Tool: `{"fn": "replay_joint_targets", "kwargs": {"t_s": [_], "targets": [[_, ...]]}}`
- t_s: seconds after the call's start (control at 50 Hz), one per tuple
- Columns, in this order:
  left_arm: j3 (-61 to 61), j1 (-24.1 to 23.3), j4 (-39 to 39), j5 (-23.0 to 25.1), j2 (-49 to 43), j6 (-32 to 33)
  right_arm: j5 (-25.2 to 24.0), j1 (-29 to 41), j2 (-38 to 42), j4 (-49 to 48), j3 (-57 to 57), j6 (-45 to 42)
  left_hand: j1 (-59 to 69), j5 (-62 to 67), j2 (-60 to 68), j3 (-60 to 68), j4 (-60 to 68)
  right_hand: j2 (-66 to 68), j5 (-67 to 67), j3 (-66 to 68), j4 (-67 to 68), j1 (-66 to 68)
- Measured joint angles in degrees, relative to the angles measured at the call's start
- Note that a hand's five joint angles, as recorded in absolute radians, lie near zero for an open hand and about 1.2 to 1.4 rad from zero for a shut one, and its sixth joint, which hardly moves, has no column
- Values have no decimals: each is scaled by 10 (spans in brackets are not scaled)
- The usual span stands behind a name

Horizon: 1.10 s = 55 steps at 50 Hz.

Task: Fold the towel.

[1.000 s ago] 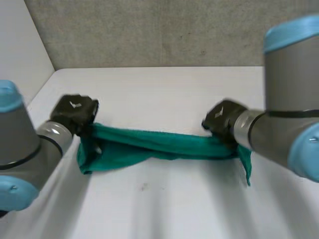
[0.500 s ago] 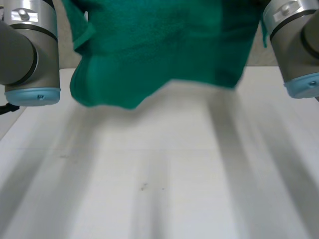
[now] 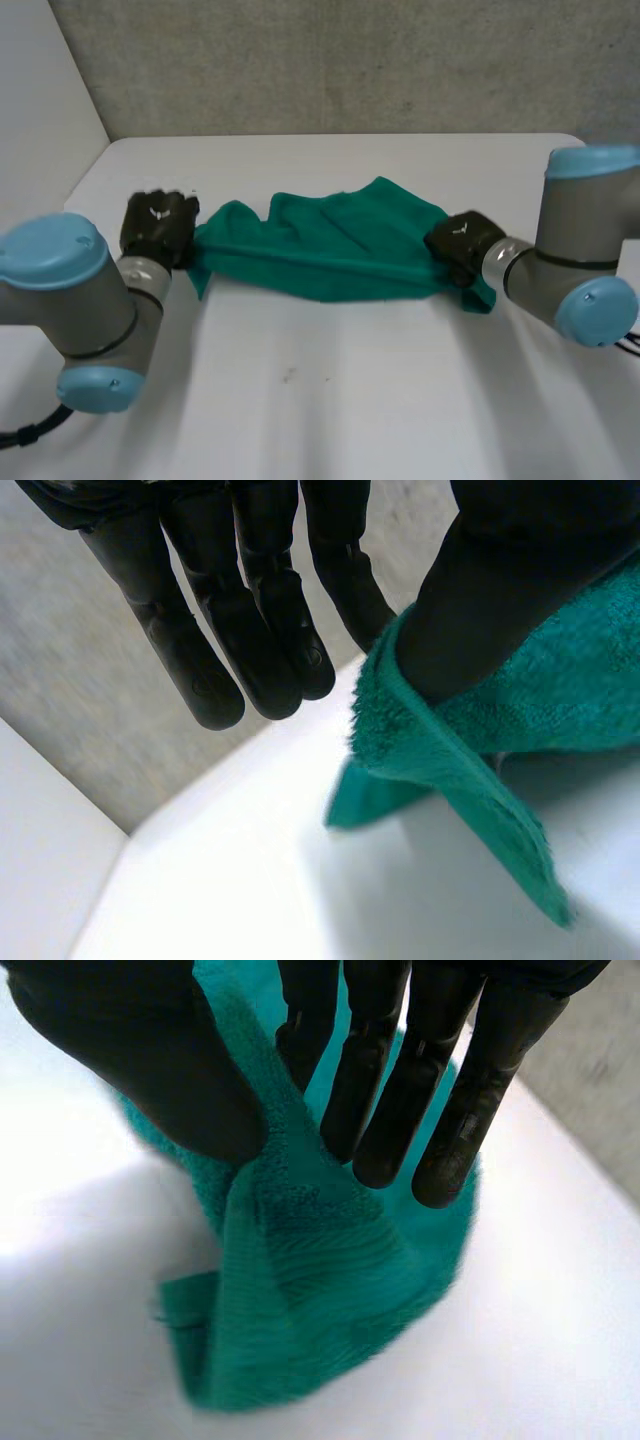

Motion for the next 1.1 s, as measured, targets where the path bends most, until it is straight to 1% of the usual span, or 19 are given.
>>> {"fn": "replay_joint_targets", "kwargs": {"t_s": [0.02,0.04,0.06,0.08,0.1,0.14,0.16,0.18,0.2,0.3,0.34,0.5,0.72,0.9,0.96,1.1], "targets": [[-5,0,0,0,-4,0,0,-2,11,-10,3,38,0,0,0,0,0,-80,-73,-86,-79,-63],[-7,0,0,0,-6,0,0,-5,15,-16,6,61,0,0,0,0,0,-96,-94,-102,-101,-82],[-8,0,0,0,-6,0,-1,-7,15,-21,9,79,0,0,0,0,0,-152,-150,-159,-158,-130],[-10,0,0,0,-5,0,-1,-9,15,-25,11,93,0,0,0,0,0,-181,-180,-188,-188,-153],[-11,0,0,0,-3,0,-1,-17,7,-39,23,141,0,0,0,0,0,-219,-223,-226,-229,-184],[-13,1,-1,0,3,-1,-1,-25,-5,-53,36,182,0,0,0,0,0,-223,-235,-235,-240,-189],[-13,1,-1,0,3,-1,-1,-25,-5,-53,36,182,0,0,0,0,0,-223,-235,-235,-240,-189],[-14,1,-1,0,7,-1,-1,-31,-14,-62,45,205,0,0,0,0,0,-223,-236,-236,-240,-189],[-16,1,-1,0,17,-2,-1,-43,-34,-83,69,250,0,0,0,0,0,-223,-239,-239,-243,-189],[-22,1,-1,0,35,-3,-1,-66,-68,-113,113,317,0,0,0,0,0,-233,-250,-252,-256,-204],[-25,1,-1,0,41,-4,0,-78,-79,-120,134,341,0,0,0,0,0,-264,-276,-278,-282,-227],[-25,8,-1,0,45,-4,-6,-96,-83,-109,176,344,0,0,0,0,0,-290,-301,-305,-305,-245],[-21,18,-1,0,44,-4,-51,-102,-87,-110,224,294,0,0,0,0,0,-289,-298,-301,-301,-244],[-20,17,0,0,43,-5,-53,-98,-80,-130,210,289,0,0,0,0,0,-268,-280,-273,-272,-233],[-19,17,0,0,43,-5,-50,-96,-69,-132,196,289,0,0,0,0,0,-235,-254,-240,-240,-200],[-19,17,0,1,41,-5,-45,-95,-36,-130,165,289,0,0,0,0,0,-231,-247,-232,-234,-196]]}}
